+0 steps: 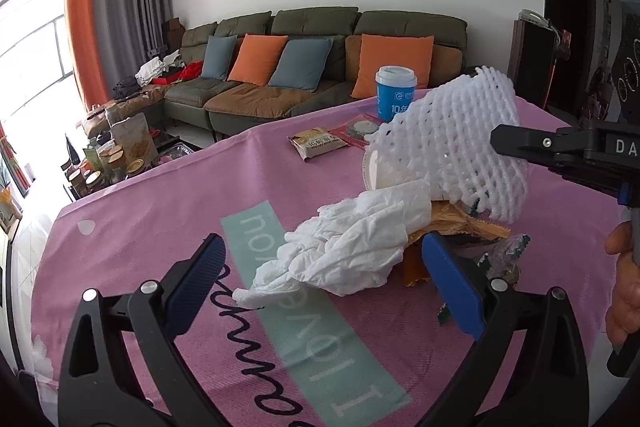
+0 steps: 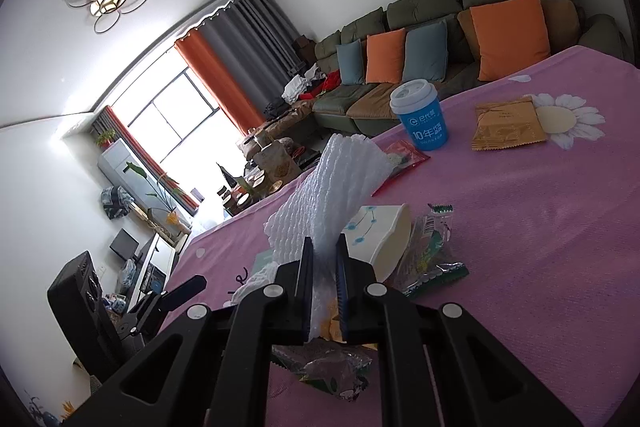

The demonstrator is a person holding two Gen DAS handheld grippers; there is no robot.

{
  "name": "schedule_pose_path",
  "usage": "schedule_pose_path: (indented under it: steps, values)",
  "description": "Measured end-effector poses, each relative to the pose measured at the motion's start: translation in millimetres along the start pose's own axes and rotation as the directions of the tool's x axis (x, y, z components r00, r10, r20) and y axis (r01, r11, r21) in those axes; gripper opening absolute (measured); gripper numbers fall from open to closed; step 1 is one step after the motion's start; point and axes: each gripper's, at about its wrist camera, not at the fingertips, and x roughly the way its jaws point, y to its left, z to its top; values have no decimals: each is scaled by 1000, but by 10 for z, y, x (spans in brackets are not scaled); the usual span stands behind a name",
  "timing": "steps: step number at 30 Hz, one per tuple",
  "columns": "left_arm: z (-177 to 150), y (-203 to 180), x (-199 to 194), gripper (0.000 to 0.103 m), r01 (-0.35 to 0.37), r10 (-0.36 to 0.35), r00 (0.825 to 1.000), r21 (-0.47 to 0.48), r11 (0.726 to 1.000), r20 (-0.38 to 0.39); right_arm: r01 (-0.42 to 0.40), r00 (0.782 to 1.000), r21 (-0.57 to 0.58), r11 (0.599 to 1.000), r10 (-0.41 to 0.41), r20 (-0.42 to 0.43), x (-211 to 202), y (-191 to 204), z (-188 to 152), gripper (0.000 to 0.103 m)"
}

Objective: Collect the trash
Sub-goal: 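Grasp the white tissue with the left tool while the right tool holds the foam net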

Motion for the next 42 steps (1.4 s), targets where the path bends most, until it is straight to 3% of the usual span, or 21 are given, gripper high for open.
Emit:
schedule_pose_path:
  steps: [2,5,11,17,21,24,35,42]
  values:
    - [45,70,1,88,17,-17,1000,-24,1000,8,1,1000,-5,1000,-1,2,-29,-4,-14,9]
    - [102,80,-7,90,30,-29,999,-24,999,25,6,1000,-2,1000,-6,-1,-34,-28,-22,9]
    - [166,131,198,88,60,-63,998,-88,994,-27,6,1000,-1,1000,-6,-4,-37,-40,-33,9]
    - [106,220,380,57,102,-119,989,-180,978,-85,19,1000,5,1000,-19,2,-61,-94,-18,9]
    - [57,284,428,27,112,-136,985,-207,972,-102,19,1000,5,1000,-19,0,-53,-103,-27,9]
    - [27,336,401,17,120,-142,986,-221,968,-85,15,1000,-1,1000,-15,-1,-56,-73,-44,9]
    - [-3,458,-428,16,92,-78,994,-197,976,74,-3,1000,-86,996,5,30,-153,218,-29,9]
    - [-171,597,-1028,16,47,-20,992,-215,975,127,-17,1000,-205,979,21,21,-187,605,-127,9]
